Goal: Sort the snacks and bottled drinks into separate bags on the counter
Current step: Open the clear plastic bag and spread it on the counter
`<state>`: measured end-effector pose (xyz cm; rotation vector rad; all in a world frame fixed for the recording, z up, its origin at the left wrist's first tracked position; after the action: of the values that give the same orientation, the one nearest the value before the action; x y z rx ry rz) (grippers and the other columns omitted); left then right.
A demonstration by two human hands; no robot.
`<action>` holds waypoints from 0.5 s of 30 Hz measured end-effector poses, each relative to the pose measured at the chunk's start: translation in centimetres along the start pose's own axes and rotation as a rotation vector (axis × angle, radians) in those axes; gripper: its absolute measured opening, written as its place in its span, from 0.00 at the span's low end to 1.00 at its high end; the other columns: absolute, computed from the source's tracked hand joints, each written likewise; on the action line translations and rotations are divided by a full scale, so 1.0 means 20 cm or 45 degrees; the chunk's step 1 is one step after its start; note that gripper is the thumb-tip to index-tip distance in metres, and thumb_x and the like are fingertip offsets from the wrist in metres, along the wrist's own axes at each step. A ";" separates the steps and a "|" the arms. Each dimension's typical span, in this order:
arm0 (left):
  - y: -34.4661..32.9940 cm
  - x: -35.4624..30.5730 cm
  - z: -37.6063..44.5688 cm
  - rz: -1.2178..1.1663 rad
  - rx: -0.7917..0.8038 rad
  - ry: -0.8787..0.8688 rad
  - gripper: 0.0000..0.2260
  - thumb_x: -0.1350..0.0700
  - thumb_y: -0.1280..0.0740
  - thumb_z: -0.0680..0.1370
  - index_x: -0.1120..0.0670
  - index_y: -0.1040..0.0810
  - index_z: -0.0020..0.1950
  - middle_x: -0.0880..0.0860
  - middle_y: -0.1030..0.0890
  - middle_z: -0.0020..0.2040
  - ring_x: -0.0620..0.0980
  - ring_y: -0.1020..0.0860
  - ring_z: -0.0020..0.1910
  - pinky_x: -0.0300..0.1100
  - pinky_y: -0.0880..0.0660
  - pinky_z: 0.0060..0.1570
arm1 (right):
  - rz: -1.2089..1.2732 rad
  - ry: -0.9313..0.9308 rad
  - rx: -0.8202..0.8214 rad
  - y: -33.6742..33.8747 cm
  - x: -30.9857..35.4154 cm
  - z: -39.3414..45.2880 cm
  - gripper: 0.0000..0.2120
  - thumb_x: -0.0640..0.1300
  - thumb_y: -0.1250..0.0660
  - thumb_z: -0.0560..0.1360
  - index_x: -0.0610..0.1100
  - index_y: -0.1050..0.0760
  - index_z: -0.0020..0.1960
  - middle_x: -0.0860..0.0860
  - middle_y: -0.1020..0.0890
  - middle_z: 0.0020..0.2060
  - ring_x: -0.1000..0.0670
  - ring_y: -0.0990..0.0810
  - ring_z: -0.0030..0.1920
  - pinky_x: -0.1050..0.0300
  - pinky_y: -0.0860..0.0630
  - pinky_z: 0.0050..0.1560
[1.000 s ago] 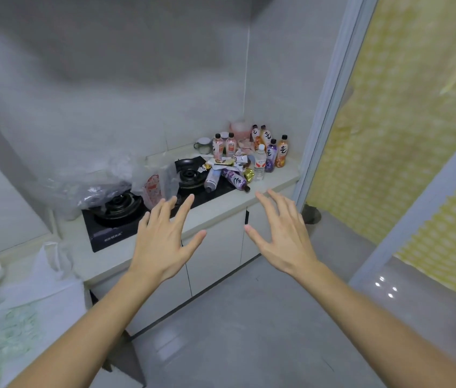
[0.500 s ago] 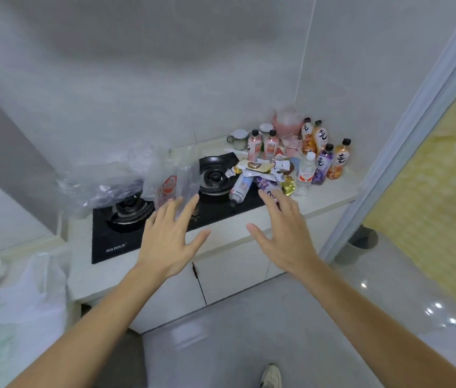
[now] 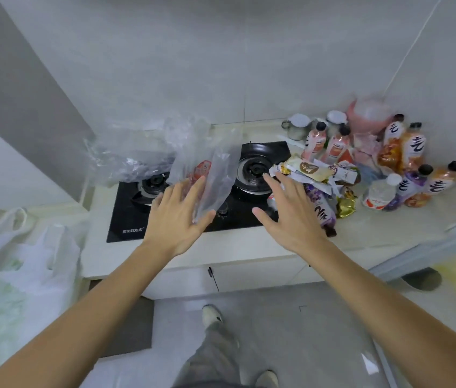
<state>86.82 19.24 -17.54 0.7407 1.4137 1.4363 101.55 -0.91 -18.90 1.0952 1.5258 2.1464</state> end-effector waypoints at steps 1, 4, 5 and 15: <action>-0.03 0.04 0.06 -0.009 0.014 0.015 0.33 0.31 0.48 0.80 0.44 0.43 0.82 0.53 0.31 0.73 0.56 0.32 0.72 0.60 0.33 0.69 | -0.011 0.011 0.011 -0.03 0.00 0.07 0.36 0.63 0.37 0.80 0.51 0.43 0.83 0.48 0.40 0.81 0.44 0.43 0.80 0.40 0.35 0.76; -0.12 0.13 0.25 -0.026 0.057 0.027 0.34 0.30 0.49 0.80 0.43 0.44 0.82 0.54 0.31 0.72 0.58 0.32 0.72 0.61 0.33 0.69 | -0.047 0.015 0.028 -0.11 -0.02 0.27 0.36 0.63 0.37 0.80 0.49 0.42 0.82 0.46 0.39 0.80 0.43 0.42 0.80 0.39 0.36 0.77; -0.15 0.15 0.31 -0.028 0.064 0.020 0.33 0.31 0.48 0.79 0.43 0.44 0.82 0.54 0.31 0.72 0.58 0.32 0.72 0.61 0.33 0.69 | -0.058 0.007 0.035 -0.14 -0.03 0.33 0.36 0.63 0.37 0.80 0.49 0.42 0.82 0.46 0.38 0.80 0.42 0.42 0.80 0.40 0.36 0.77; -0.45 0.53 0.84 -0.014 0.236 0.076 0.33 0.32 0.46 0.80 0.44 0.46 0.82 0.58 0.36 0.78 0.63 0.37 0.76 0.63 0.34 0.71 | -0.113 -0.054 0.189 -0.52 -0.09 0.92 0.36 0.63 0.36 0.80 0.52 0.42 0.83 0.47 0.39 0.81 0.41 0.42 0.80 0.39 0.36 0.77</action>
<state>100.05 34.37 -25.88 0.8101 1.6105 1.3404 114.08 14.66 -26.10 1.0901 1.7037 1.9659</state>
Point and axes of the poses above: each hand's wrist, its own z-axis towards the middle knuckle, its own y-axis out of the back of the hand, x = y × z, the point moved 7 cm from there along z, towards the middle knuckle
